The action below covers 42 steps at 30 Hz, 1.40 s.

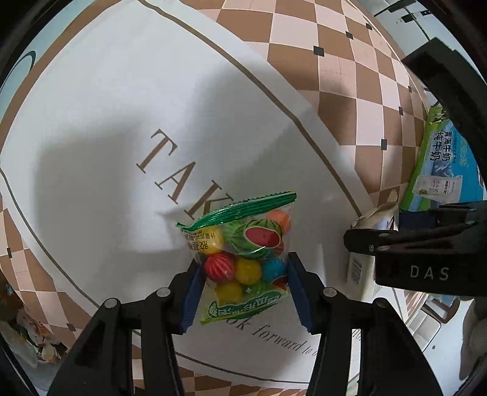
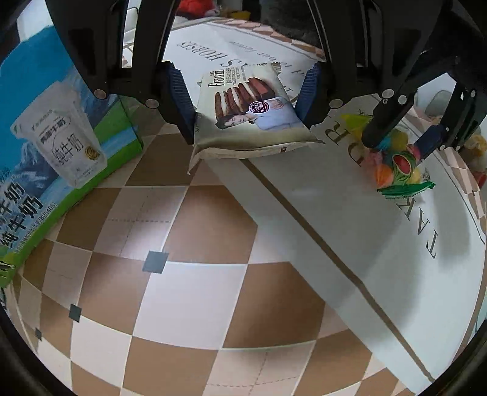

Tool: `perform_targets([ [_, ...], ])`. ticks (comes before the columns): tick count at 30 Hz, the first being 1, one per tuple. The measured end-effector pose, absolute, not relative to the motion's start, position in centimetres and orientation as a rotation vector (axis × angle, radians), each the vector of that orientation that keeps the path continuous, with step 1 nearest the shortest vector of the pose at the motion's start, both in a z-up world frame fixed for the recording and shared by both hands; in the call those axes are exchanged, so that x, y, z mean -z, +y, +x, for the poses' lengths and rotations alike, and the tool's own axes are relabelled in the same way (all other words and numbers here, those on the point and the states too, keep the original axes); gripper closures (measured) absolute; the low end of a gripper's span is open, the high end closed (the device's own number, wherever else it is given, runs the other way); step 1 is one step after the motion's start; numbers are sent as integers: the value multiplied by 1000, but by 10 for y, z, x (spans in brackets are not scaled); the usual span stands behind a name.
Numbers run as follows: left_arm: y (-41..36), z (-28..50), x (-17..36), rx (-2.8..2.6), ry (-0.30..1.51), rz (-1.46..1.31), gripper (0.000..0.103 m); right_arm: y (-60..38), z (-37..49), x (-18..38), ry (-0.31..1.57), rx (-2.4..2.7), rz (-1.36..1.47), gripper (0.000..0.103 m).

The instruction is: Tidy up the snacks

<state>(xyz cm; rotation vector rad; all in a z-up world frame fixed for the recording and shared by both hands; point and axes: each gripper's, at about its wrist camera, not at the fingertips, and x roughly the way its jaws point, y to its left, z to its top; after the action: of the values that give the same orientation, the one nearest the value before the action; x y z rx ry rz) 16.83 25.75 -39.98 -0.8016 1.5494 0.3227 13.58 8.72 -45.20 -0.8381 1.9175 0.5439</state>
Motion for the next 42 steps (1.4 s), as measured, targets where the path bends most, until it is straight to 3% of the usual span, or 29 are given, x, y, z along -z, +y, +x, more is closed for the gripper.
perform_targets([
  [5, 257, 170, 404, -319, 1563, -787, 50, 75, 119, 434, 1907, -562, -777, 26],
  [13, 238, 169, 410, -306, 1569, -703, 50, 59, 101, 443, 1928, -507, -793, 26],
  [15, 235, 166, 411, -304, 1569, -689, 52, 69, 106, 458, 1924, -483, -810, 28],
  [16, 234, 164, 412, -306, 1570, -677, 52, 66, 105, 461, 1929, -474, -809, 40],
  [28, 206, 173, 420, -251, 1593, -547, 55, 3, 80, 447, 1896, -457, -622, 41],
  [42, 103, 197, 427, -31, 1635, -224, 56, -105, 53, 410, 1840, -257, -232, 40],
])
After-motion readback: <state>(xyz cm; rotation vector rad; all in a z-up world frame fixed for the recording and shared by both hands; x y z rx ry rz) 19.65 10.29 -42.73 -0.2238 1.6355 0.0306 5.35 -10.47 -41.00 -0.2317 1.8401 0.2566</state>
